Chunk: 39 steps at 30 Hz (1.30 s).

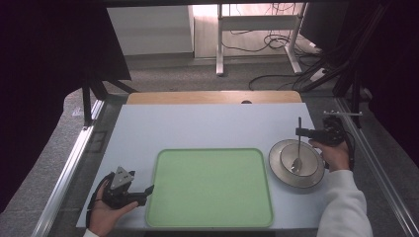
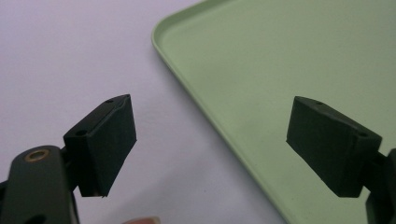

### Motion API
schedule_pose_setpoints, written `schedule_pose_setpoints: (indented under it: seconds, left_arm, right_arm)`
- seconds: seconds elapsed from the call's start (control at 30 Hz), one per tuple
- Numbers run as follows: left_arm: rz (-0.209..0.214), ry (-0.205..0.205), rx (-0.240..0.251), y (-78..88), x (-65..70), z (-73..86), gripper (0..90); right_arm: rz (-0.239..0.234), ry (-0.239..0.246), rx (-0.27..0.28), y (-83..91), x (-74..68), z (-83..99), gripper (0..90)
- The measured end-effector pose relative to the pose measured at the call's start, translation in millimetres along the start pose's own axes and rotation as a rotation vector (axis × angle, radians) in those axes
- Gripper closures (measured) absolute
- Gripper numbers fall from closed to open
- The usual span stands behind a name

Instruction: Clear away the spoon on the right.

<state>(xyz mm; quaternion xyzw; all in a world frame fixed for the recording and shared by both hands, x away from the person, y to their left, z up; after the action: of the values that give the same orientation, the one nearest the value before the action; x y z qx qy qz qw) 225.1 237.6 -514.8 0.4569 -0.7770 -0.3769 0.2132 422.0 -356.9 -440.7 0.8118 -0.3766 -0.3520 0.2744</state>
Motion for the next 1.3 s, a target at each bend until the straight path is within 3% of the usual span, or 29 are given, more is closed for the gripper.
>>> schedule_pose_setpoints:
  seconds: [0.3, 0.63, 1.0, 1.3]
  left_arm:
    - [-0.002, 0.001, 0.002, 0.6, -0.2, -0.2, 15.5]
    - [-0.003, 0.004, 0.005, 0.9, -0.4, -0.4, 15.4]
    - [-0.004, 0.003, 0.004, 0.4, 0.0, -1.2, 15.4]
    - [-0.002, 0.001, 0.005, 0.7, 0.7, -2.0, 15.4]
  right_arm:
    - [-0.021, 0.002, 0.084, 24.7, -9.4, -2.8, 89.5]
    - [-0.051, 0.021, 0.167, 46.4, -31.8, -2.1, 89.6]
    - [-0.084, 0.058, 0.199, 59.3, -61.0, 0.1, 89.7]
    - [-0.111, 0.096, 0.184, 53.3, -85.2, 0.1, 89.8]
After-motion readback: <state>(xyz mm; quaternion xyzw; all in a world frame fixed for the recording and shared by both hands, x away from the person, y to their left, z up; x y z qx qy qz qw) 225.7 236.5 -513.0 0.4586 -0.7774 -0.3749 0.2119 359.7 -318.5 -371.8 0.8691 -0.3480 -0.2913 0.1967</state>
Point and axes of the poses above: each handheld gripper's, and its own axes: y roughly backward along the jaws, z roughly out of its underside, x roughly to its right, the point moved 1 cm from there along -y, roughly forward along the jaws, and after that the axes turned 11 degrees about -x, right-handed, at the moved point
